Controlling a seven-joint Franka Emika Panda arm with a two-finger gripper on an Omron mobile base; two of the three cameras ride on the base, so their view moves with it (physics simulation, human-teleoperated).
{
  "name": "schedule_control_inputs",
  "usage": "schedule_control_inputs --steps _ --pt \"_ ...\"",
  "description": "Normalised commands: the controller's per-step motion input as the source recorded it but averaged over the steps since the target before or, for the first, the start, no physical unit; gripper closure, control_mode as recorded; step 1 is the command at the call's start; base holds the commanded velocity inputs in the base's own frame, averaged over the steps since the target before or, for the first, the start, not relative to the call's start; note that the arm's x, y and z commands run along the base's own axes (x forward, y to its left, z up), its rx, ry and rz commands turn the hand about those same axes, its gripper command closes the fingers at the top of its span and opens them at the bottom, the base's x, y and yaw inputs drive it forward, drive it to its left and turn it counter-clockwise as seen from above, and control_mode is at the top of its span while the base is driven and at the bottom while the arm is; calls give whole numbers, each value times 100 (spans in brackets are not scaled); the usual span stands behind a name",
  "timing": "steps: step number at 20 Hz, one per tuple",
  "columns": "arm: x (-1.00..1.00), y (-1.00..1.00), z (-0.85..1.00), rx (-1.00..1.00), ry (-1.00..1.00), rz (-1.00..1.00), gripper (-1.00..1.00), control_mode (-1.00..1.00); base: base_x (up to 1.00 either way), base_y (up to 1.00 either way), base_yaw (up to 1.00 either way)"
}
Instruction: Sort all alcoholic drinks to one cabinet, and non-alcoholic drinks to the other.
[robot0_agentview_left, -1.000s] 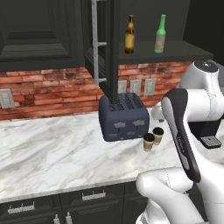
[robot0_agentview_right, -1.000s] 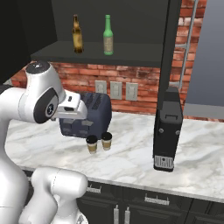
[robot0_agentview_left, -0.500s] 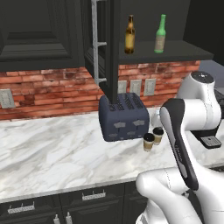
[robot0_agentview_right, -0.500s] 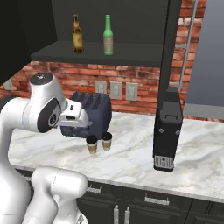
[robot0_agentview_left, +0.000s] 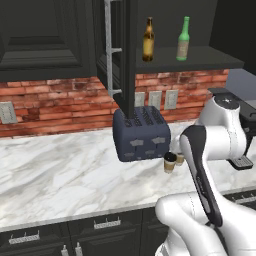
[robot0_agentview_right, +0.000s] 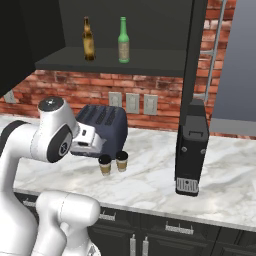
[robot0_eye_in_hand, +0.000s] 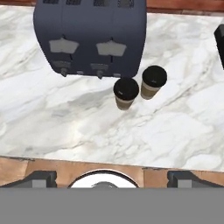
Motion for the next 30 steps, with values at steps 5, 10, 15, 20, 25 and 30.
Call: schedule_control_inputs --steps 5,10,15,20,25,30 --pt "19 0 -19 0 -5 -2 -100 -100 0 0 0" --pt "23 0 -9 0 0 -6 -100 -100 0 0 0" --pt "17 0 -9 0 0 -8 -100 -100 0 0 0" --pt "13 0 -18 0 0 -5 -100 -100 0 0 0" --pt "16 0 -23 0 0 -1 -100 -100 0 0 0" --pt "22 -1 -23 0 1 0 -100 -100 0 0 0"
